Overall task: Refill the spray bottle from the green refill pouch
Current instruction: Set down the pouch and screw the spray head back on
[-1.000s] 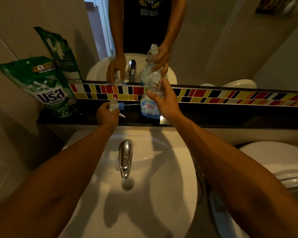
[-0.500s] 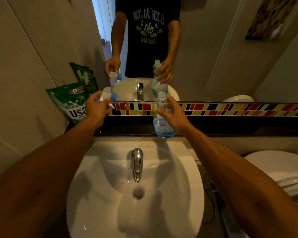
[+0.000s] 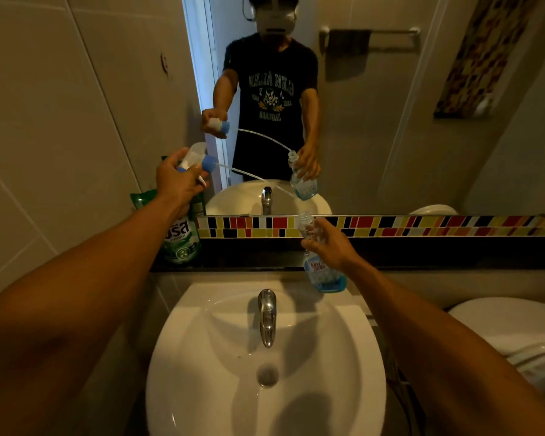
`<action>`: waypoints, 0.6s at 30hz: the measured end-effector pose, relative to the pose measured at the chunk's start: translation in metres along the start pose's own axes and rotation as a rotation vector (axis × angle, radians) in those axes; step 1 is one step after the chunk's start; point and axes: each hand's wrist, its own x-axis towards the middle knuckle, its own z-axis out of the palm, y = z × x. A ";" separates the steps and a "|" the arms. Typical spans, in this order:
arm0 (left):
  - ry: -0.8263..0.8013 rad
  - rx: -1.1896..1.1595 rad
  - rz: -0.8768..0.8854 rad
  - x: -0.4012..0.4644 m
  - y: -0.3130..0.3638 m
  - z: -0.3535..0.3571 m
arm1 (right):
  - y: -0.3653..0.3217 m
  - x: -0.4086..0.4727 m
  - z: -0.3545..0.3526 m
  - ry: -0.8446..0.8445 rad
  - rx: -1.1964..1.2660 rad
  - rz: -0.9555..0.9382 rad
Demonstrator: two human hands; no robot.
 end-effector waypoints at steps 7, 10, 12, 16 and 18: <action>-0.115 -0.020 0.009 -0.013 0.013 -0.003 | -0.009 0.000 0.000 0.012 0.014 -0.005; -0.135 -0.027 0.004 -0.015 0.016 -0.003 | -0.013 0.000 -0.002 0.010 0.000 -0.054; -0.164 -0.030 0.004 -0.017 0.018 -0.002 | -0.018 -0.001 -0.003 0.008 -0.012 -0.079; -0.260 -0.063 0.007 -0.025 0.023 0.010 | -0.029 -0.002 -0.005 -0.015 0.005 -0.100; -0.299 -0.075 0.007 -0.030 0.025 0.020 | -0.036 0.000 -0.005 -0.035 -0.002 -0.115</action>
